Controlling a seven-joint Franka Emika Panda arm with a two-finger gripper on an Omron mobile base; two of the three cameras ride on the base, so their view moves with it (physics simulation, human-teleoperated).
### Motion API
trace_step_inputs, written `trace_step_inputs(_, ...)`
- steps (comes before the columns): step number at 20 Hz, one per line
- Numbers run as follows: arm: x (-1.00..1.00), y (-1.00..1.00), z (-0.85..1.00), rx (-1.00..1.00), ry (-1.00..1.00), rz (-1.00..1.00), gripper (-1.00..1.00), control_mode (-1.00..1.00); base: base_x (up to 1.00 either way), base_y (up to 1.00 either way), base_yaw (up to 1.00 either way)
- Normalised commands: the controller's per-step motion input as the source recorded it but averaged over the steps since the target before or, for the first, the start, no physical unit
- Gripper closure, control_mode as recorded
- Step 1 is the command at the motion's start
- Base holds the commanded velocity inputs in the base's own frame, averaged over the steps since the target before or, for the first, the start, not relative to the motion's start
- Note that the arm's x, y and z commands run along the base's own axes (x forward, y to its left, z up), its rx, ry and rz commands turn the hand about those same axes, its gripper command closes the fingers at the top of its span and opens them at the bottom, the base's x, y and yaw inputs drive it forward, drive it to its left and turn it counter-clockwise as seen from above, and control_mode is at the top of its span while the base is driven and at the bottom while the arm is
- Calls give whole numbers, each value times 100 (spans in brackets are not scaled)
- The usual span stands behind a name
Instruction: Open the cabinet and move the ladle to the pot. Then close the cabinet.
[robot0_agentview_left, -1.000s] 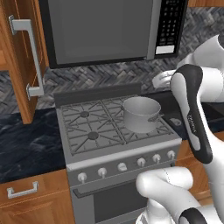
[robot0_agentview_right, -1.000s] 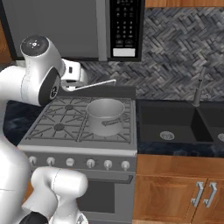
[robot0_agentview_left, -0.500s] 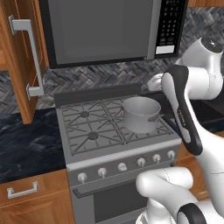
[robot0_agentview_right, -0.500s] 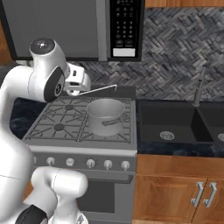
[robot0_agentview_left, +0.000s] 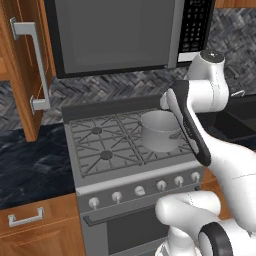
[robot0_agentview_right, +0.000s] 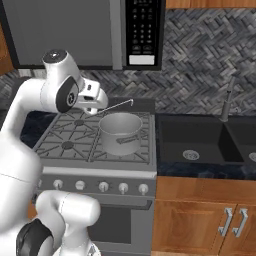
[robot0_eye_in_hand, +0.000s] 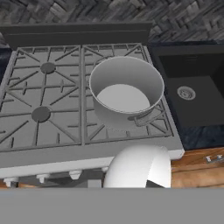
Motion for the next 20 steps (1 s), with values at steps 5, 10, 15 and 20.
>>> trace_step_inputs(5, 49, 0, -31, -4, 8, -6, 100, -100, 0, 0, 0)
trace_step_inputs(10, 45, 0, -19, 0, 8, 0, 100, -100, 0, 0, 0)
trace_step_inputs(15, 44, 0, -24, 0, 6, 0, 100, -100, 0, 0, 0)
trace_step_inputs(20, 37, 0, -42, -2, 1, 0, 100, -100, 0, 0, 0)
